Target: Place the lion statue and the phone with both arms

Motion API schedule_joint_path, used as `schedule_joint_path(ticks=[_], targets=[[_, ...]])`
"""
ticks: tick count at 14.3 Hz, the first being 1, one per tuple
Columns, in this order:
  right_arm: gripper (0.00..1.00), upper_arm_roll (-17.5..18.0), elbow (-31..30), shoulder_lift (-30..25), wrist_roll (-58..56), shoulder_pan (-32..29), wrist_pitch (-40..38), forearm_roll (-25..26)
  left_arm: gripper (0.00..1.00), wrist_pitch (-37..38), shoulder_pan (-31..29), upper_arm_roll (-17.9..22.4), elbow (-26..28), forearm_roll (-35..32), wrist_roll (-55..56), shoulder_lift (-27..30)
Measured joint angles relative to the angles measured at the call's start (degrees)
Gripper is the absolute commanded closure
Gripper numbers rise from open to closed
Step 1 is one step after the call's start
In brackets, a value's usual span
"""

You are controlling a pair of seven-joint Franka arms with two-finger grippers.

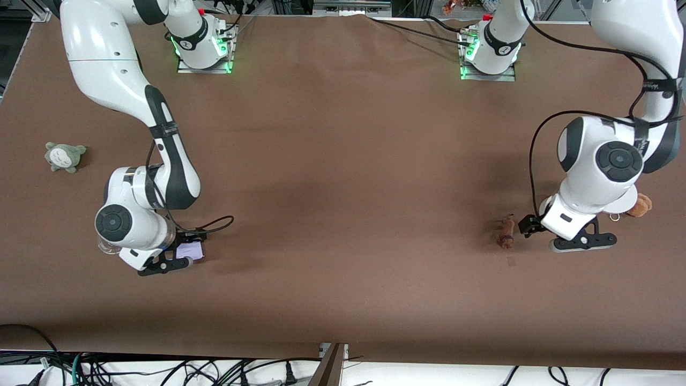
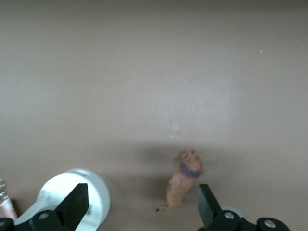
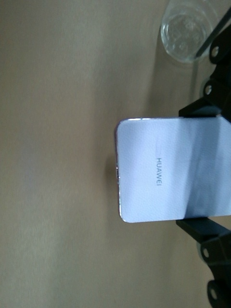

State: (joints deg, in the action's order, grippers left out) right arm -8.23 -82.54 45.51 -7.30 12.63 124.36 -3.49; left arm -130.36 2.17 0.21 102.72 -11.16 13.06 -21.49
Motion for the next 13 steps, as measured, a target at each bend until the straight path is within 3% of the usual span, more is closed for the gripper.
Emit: schedule_joint_path(ticks=[8, 13], targets=[[0.73, 0.01, -2.31, 0.53, 4.16, -0.73, 4.35, 0.00, 0.00, 26.36, -2.07, -0.01, -6.92, 4.31, -9.20, 14.49], [0.72, 0.00, -2.37, 0.85, 5.12, -1.35, 4.84, 0.00, 0.00, 33.80, -2.15, -0.38, -6.84, 7.10, -10.07, 21.24]])
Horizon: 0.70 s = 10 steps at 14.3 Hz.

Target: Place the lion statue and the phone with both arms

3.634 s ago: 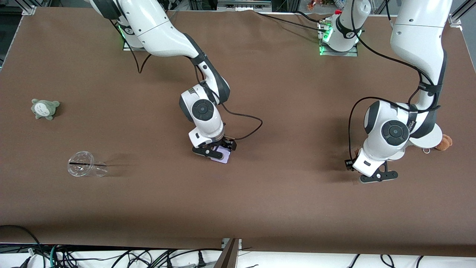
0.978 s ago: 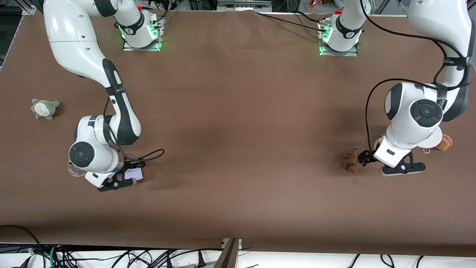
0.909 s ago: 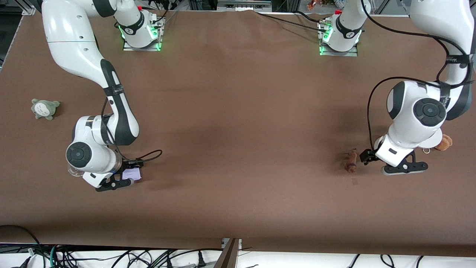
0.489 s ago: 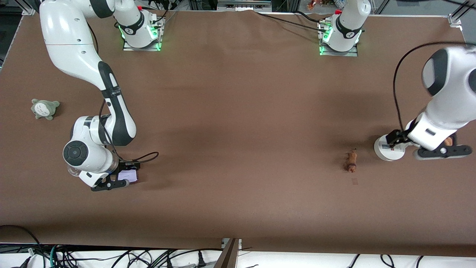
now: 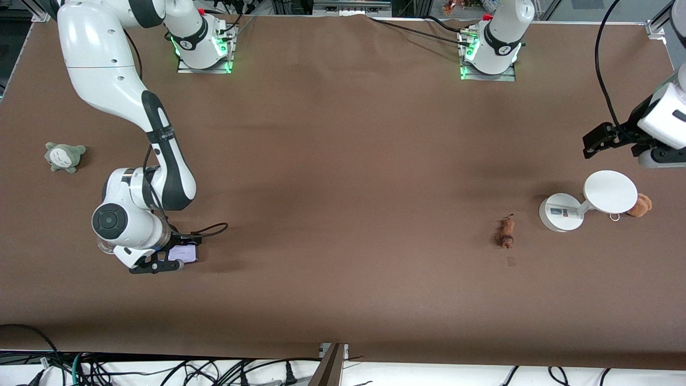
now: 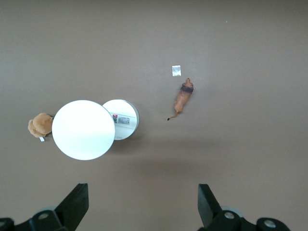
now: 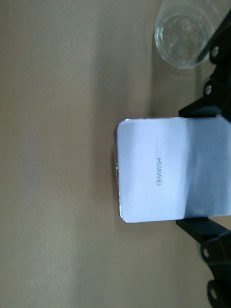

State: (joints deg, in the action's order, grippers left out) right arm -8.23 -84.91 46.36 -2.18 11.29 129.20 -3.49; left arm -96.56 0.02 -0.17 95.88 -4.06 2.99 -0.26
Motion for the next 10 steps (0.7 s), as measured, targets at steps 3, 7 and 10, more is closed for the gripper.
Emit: schedule_joint_path(ticks=[3, 7, 10], targets=[[0.49, -0.01, -0.04, 0.77, 0.07, -0.83, 1.03, 0.00, 0.00, 0.10, 0.00, -0.07, 0.35, 0.35, -0.02, -0.13], [0.00, 0.09, 0.02, 1.37, 0.07, -1.12, 1.86, 0.00, 0.00, 0.07, 0.03, -0.11, 0.52, 0.78, -0.06, -0.40], [0.00, 0.29, 0.74, 0.25, 0.06, -0.43, 1.91, 0.01, 0.00, -0.02, 0.07, -0.19, 0.52, 0.78, -0.07, -0.41]])
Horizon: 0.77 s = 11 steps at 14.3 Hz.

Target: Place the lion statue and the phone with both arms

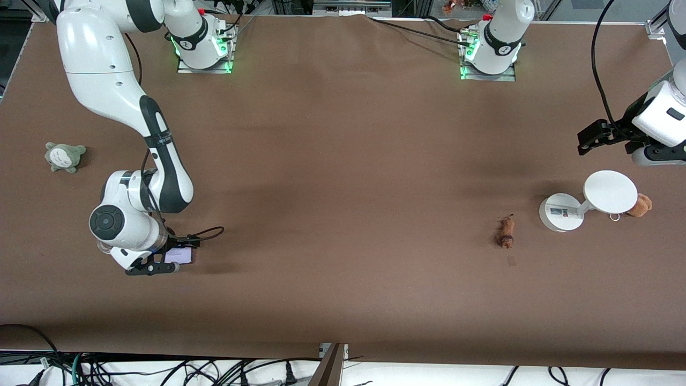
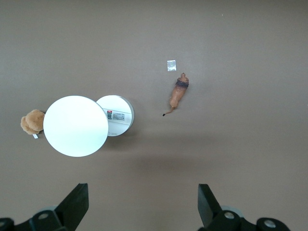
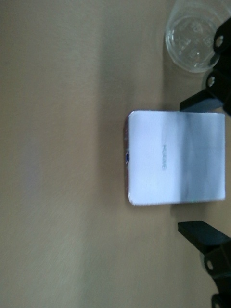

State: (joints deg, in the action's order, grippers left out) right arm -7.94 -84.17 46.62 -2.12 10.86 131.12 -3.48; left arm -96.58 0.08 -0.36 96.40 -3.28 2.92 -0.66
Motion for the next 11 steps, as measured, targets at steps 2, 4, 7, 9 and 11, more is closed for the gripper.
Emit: schedule_joint_path(ticks=[2, 4, 7, 9, 11], targets=[[0.00, 0.00, 0.54, -2.53, -0.09, 0.30, -0.74, 0.14, 0.00, -0.15, 0.00, 0.00, -0.07, 0.00, 0.00, 0.00], [0.00, 0.02, 1.12, -6.55, -0.20, 0.56, -4.50, 0.27, 0.00, -0.27, -0.01, 0.00, -0.26, 0.01, 0.04, -0.05], [0.00, 0.18, 1.26, -13.91, -0.22, 1.37, -12.58, 0.29, 0.00, -0.29, -0.01, 0.00, -2.62, 0.01, 0.15, -1.55], [0.00, 0.20, 1.30, -18.50, -0.22, 1.50, -18.36, 0.31, 0.00, -0.29, -0.01, 0.00, -4.29, 0.02, 0.16, -2.91], [0.00, 0.10, 1.31, -22.91, -0.22, 1.37, -24.19, 0.33, 0.00, -0.29, -0.01, 0.00, -5.10, 0.02, 0.16, -3.64]])
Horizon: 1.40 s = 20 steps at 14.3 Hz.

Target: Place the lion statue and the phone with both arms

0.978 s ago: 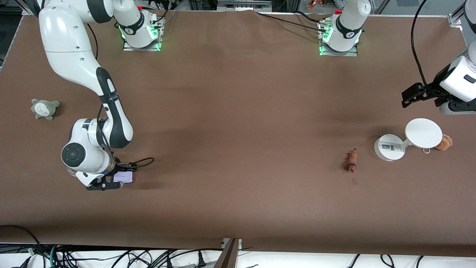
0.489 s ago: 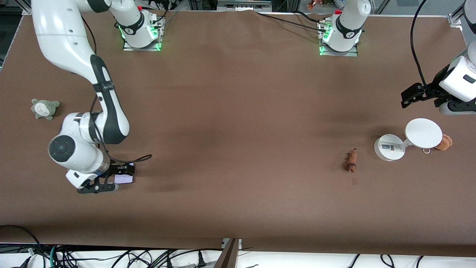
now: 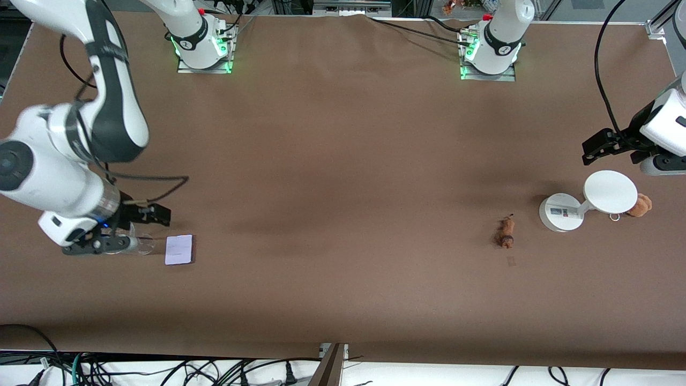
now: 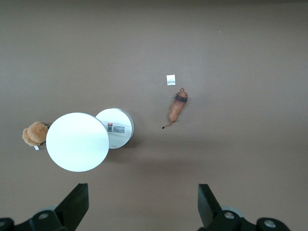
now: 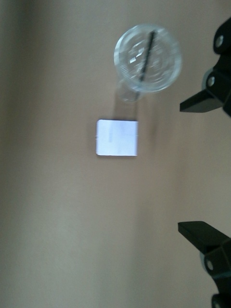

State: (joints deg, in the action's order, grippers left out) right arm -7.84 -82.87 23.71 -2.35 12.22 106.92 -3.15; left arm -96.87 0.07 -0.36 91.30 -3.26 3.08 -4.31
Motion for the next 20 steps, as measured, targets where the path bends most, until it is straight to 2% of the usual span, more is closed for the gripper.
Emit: schedule_joint_path(ticks=[3, 10, 13, 17, 20], targets=[[0.00, -0.39, -0.15, -5.56, 0.00, -0.33, -8.20, 0.00, 0.00, 0.00, 0.02, -0.02, -0.76, 0.00, 0.00, -0.12], [0.00, -0.14, -0.67, -14.20, 0.01, -1.33, -22.33, 0.23, 0.00, 0.00, 0.17, -0.22, -1.80, 0.00, 0.00, -0.56], [0.00, -0.14, -1.53, -16.45, 0.01, -2.58, -24.27, 0.46, 0.00, 0.00, 0.16, -0.23, -2.48, 0.00, 0.00, -0.83], [0.00, -0.08, -5.85, -19.74, -0.01, -4.15, -24.42, 0.51, 0.00, 0.00, 0.17, -0.24, -3.18, 0.00, 0.00, -0.83], [0.00, 2.21, -6.87, -20.91, -0.03, -4.97, -24.42, 3.03, 0.00, 0.00, 0.04, -0.21, -3.22, 0.00, 0.00, -0.84]])
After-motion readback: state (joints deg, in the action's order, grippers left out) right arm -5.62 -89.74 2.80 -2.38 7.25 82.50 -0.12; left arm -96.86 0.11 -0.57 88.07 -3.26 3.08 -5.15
